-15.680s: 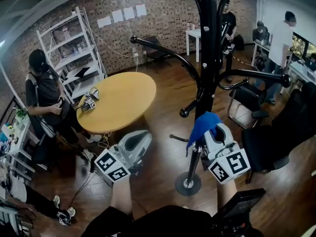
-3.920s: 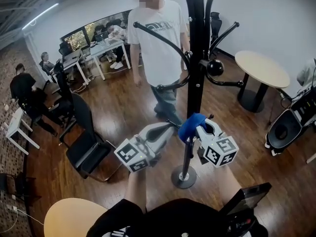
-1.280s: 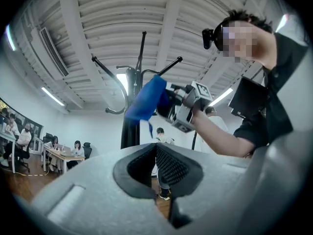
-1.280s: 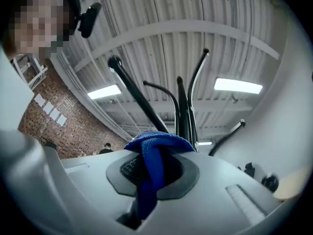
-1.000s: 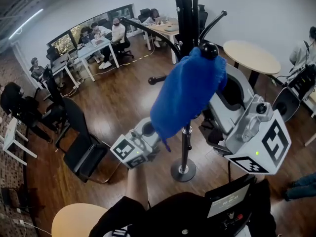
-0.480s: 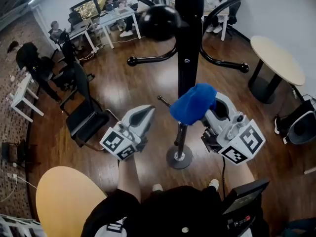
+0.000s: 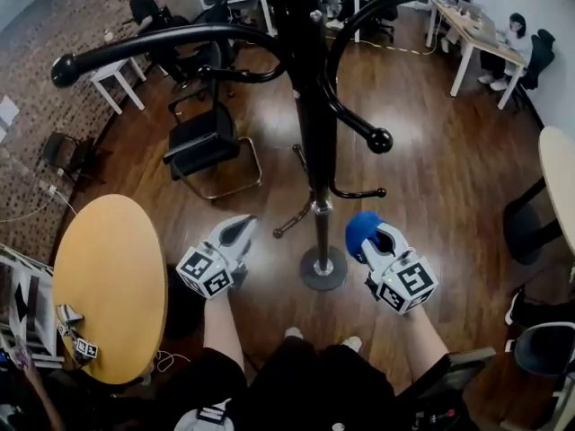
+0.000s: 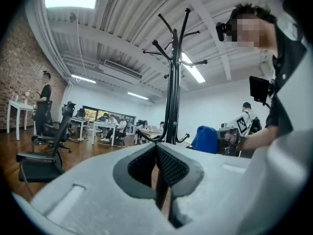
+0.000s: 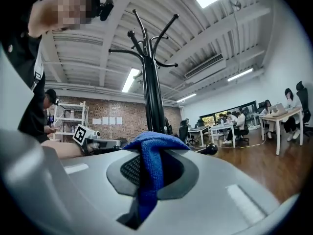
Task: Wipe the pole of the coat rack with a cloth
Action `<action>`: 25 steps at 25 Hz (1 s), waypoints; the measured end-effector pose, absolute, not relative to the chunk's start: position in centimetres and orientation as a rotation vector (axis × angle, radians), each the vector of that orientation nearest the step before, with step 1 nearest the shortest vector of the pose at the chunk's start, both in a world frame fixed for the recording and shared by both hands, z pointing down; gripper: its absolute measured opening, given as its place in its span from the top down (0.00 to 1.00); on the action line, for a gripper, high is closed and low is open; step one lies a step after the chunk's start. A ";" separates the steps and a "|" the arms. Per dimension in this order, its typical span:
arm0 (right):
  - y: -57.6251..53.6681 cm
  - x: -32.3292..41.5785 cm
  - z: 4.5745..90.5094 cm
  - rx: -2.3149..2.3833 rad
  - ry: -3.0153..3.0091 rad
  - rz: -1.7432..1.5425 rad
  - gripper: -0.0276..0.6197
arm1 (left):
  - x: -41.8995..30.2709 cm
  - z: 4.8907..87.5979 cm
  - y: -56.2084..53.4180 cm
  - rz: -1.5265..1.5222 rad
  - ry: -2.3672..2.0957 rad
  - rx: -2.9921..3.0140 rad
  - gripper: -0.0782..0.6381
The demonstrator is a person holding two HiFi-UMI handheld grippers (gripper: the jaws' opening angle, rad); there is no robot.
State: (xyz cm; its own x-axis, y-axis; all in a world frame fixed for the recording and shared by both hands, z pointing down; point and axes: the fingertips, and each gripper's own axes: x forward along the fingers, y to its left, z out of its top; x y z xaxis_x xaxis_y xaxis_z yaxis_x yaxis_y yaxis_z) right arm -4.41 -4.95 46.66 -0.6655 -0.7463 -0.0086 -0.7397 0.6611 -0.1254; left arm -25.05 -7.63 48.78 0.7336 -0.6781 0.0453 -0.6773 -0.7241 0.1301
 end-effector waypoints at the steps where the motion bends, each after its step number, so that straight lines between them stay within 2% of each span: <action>1: -5.3 -4.9 47.5 -1.249 2.820 -0.173 0.92 | -25.2 49.3 -7.2 -0.008 -1.116 2.780 0.89; 8: -9.1 -7.5 54.1 -1.269 2.797 -0.161 0.92 | -20.2 53.7 -7.3 -0.095 -1.040 2.821 0.89; 16: -10.5 -9.4 56.4 -0.991 2.540 0.304 0.92 | -17.4 64.7 -11.4 -0.359 -1.017 2.986 0.89; 20: -11.0 -10.2 63.0 -0.949 2.514 0.378 0.92 | -18.2 70.6 -11.8 -0.423 -1.033 3.045 0.89; 25: -10.3 -9.5 73.8 -0.971 2.532 0.267 0.92 | -18.1 77.5 -10.6 -0.393 -1.033 3.061 0.89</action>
State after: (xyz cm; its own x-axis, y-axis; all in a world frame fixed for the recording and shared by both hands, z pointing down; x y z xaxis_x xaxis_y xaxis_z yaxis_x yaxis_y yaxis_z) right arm -9.50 -10.28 73.78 -0.6715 -0.5944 -0.4426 -0.6736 0.7385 0.0301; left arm -18.07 -10.58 77.54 0.7699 -0.5817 -0.2622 -0.6090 -0.7926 -0.0298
